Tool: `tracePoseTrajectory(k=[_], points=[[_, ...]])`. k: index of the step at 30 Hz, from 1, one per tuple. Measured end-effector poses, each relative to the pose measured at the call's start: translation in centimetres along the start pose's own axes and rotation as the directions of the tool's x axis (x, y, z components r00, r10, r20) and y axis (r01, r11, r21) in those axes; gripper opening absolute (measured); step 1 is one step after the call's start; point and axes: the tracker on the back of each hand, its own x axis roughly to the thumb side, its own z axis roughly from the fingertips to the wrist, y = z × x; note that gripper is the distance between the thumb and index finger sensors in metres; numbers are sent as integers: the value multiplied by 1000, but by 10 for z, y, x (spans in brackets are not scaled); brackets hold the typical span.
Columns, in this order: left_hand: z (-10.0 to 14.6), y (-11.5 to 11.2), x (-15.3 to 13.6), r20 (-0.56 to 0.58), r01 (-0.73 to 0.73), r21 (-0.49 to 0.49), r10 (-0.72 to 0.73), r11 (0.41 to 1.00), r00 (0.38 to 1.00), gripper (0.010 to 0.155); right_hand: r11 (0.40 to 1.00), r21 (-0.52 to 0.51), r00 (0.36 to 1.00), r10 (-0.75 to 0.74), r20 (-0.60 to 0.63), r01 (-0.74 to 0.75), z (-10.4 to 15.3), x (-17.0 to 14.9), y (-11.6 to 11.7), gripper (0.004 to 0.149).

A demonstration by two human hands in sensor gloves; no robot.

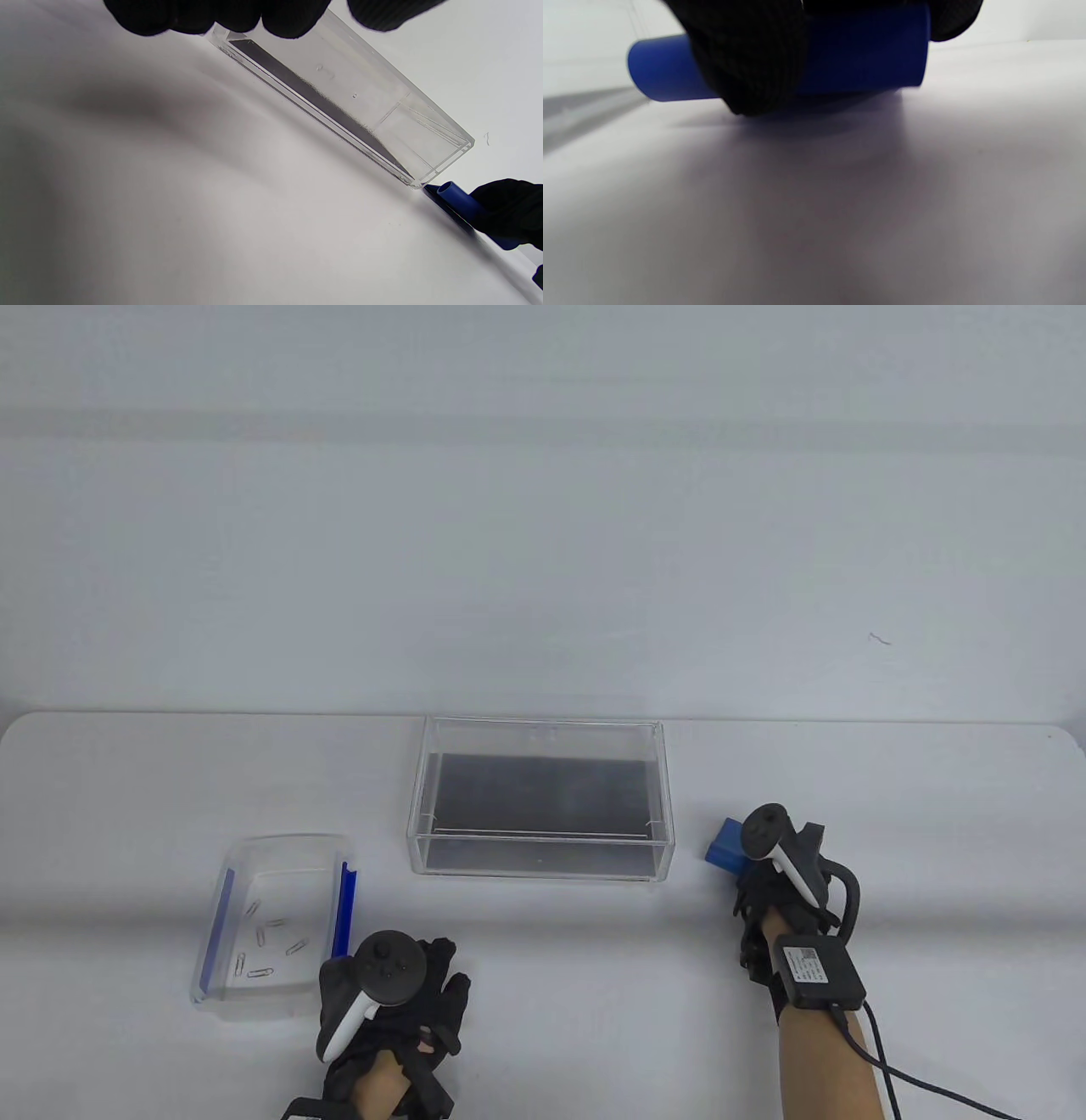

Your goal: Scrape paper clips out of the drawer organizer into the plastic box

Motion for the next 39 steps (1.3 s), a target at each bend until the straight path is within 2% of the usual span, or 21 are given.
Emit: tracePoseTrajectory(k=[7, 11, 14, 18, 26, 29, 34, 39], points=[[0, 1, -1, -8, 0, 2, 0, 1000, 1000, 66, 999, 16, 999, 49, -17, -48, 2, 7, 3, 57], [0, 2, -2, -11, 3, 10, -3, 1000, 1000, 66, 998, -21, 997, -66, -29, 65, 12, 4, -3, 61], [0, 4, -3, -11, -8, 11, 8, 1000, 1000, 66, 994, -64, 996, -90, -2, 89, 26, 4, -11, 61], [0, 6, -2, -6, -6, 17, 6, 1000, 1000, 66, 976, -121, 984, -176, 40, 180, 54, 1, -23, 61], [-1, 6, -3, 12, -35, 16, 34, 999, 999, 66, 917, -127, 922, -361, 140, 378, 119, 3, -36, 63], [-1, 5, -3, 21, -45, 8, 44, 999, 999, 66, 878, -112, 877, -441, 190, 466, 143, 7, -38, 63], [-1, 3, -2, 41, -61, -12, 61, 998, 997, 66, 822, -63, 806, -536, 252, 566, 174, 13, -32, 63], [-2, 4, -1, 59, -86, -17, 87, 996, 995, 66, 809, -12, 776, -559, 294, 587, 188, 21, -16, 63]])
